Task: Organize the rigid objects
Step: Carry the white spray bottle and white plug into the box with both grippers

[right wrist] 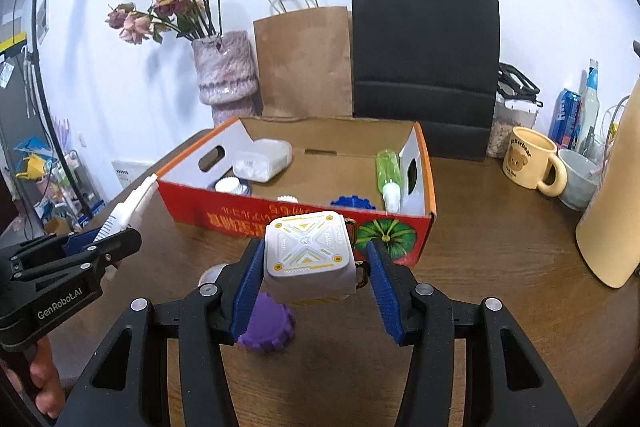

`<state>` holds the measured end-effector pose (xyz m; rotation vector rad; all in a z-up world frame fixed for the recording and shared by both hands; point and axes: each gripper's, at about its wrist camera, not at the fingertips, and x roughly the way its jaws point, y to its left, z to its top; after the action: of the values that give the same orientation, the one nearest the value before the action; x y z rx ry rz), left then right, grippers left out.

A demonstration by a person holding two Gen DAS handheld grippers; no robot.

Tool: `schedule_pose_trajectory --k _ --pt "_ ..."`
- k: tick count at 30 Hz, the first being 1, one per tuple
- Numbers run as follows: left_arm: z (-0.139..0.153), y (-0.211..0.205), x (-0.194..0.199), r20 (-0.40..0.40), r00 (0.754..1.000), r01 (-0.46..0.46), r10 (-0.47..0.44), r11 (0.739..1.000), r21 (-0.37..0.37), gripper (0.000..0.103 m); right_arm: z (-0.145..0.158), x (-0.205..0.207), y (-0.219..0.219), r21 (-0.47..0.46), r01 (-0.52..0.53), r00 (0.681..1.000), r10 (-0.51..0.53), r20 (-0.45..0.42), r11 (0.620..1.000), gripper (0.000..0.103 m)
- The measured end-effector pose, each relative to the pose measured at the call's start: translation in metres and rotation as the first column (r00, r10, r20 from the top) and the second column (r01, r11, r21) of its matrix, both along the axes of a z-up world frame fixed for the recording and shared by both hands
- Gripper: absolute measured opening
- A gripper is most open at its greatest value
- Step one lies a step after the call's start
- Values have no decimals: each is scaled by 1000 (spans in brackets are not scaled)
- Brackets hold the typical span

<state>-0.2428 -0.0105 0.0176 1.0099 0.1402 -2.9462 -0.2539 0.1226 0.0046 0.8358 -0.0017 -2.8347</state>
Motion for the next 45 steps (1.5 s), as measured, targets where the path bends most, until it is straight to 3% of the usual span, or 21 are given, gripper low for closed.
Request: schedule_pose_trajectory --k 17,45 --pt "20 9 -37 -52 999 -4 6 999 35 24 20 -31 4 -36 25 998 -27 -54 999 56" --pt "17 20 -120 -50 999 -17 18 1000 13 24 7 -110 6 4 15 999 -15 -47 1000 56"
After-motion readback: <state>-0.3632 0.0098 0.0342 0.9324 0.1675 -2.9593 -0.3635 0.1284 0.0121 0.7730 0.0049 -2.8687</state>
